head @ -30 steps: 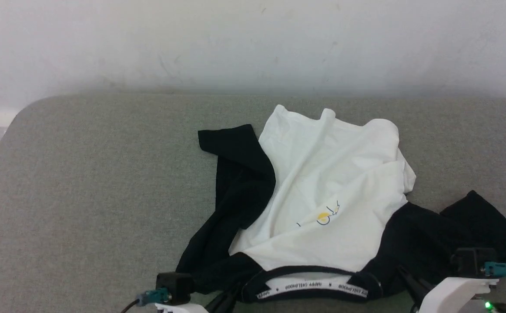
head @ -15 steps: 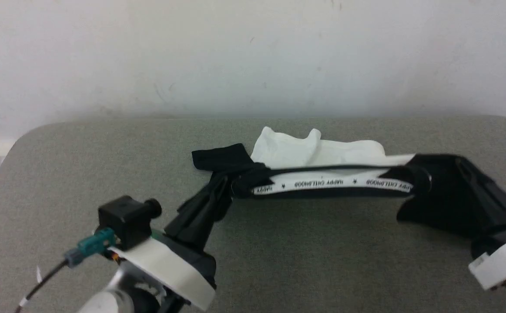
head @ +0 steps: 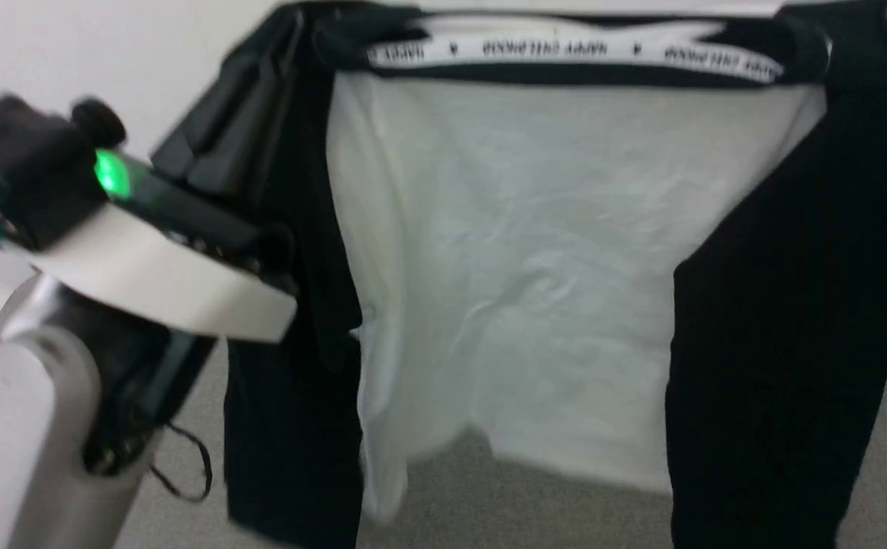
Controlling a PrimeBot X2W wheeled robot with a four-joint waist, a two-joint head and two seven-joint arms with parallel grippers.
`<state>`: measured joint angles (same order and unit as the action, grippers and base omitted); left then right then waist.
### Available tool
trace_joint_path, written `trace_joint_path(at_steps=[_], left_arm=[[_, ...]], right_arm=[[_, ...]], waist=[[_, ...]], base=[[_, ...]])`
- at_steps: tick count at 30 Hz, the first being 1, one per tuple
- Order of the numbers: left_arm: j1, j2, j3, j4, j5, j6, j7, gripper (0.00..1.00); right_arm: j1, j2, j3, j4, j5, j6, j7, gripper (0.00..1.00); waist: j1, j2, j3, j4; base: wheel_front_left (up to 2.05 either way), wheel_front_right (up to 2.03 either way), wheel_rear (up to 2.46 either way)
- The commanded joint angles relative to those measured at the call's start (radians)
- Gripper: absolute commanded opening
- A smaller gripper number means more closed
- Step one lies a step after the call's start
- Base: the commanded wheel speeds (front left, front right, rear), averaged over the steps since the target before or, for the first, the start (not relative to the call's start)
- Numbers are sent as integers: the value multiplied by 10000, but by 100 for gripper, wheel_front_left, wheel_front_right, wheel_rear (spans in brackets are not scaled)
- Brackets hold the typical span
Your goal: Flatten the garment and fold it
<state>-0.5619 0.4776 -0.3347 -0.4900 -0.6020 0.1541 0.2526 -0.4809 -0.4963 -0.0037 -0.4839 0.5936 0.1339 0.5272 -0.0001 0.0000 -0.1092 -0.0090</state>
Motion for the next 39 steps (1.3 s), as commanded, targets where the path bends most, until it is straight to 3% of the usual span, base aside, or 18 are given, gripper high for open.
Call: trace_joint_path(at_steps=[1, 10, 18, 29, 39], left_arm=[[-316, 144, 222, 169, 80, -4, 56, 0], [-2026, 650, 373, 1314, 229, -494, 553, 0], [-3849, 660, 357, 2545, 327, -875, 756, 0], [-8178, 178, -221, 6292, 1079, -2033, 281, 0], [-10942, -447, -666, 9633, 1660, -2513, -1086, 0]], right_arm=[[-339, -158, 39, 219, 68, -32, 28, 0], [-2815, -1270, 1643, 1633, 481, -32, -237, 0], [-5521, -2036, 2964, 3185, 778, -32, -1239, 0], [-10238, -1991, 5544, 6826, 802, -32, -3727, 0], [-12782, -1438, 7568, 9612, 685, -32, -5674, 0]], waist=[[1, 0, -22, -42], [1, 0, 726, -125], [1, 0, 2905, -165], [1, 0, 5944, -418], [1, 0, 7174, -480]], base=[[0, 0, 0], [0, 0, 0], [0, 0, 0], [0, 0, 0], [0, 0, 0]])
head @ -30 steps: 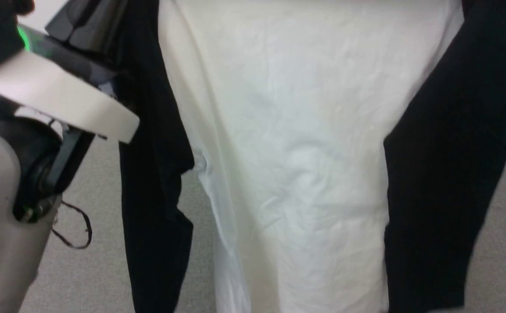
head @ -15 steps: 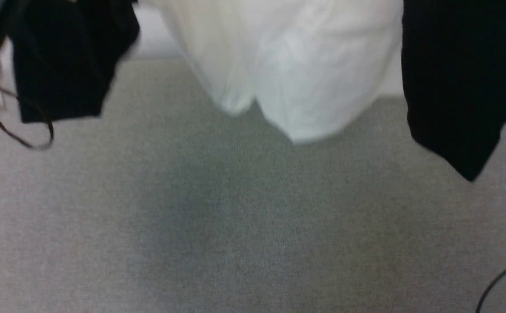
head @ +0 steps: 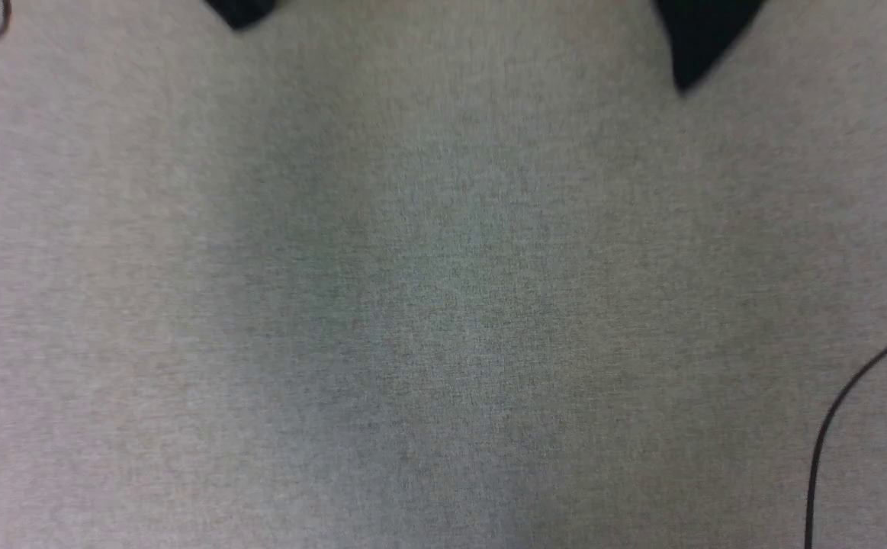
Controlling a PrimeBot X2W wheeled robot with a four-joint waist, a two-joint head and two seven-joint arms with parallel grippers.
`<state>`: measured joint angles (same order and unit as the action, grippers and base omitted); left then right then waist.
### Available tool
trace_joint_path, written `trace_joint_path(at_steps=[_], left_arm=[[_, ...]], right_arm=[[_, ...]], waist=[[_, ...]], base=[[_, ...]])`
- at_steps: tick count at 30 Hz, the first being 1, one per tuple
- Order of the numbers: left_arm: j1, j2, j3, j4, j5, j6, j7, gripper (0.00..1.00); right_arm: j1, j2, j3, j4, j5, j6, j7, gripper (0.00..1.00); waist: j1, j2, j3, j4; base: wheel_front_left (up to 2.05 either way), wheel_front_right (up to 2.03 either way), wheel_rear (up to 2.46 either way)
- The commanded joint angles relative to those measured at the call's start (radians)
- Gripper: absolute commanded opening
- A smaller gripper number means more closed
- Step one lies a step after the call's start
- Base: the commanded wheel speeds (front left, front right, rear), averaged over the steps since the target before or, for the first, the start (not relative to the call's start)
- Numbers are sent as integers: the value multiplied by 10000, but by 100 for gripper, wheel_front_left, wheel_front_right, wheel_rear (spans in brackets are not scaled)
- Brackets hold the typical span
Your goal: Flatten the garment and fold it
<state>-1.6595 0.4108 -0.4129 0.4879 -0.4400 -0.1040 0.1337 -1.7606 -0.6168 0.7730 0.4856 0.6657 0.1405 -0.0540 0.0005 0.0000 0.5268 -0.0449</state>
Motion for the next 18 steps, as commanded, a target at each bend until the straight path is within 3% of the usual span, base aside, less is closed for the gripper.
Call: trace_joint_path(at_steps=[1, 10, 18], left_arm=[[-185, 132, 102, 149, 66, 51, -94, 0], [-1148, -538, -201, 2203, 323, -69, -2007, 0], [937, -1180, -928, 3192, -63, -212, -2911, 0]], right_arm=[[-189, -154, -57, 196, -53, -98, -87, 0], [-830, 551, 1023, 1842, 124, -98, -1653, 0], [1105, 851, 2164, 1817, 845, -98, -2034, 0]], waist=[[-5, 0, 885, -115], [-5, 0, 1035, 68], [-5, 0, 338, 325]], base=[[0, 0, 0], [0, 0, 0], [0, 0, 0]])
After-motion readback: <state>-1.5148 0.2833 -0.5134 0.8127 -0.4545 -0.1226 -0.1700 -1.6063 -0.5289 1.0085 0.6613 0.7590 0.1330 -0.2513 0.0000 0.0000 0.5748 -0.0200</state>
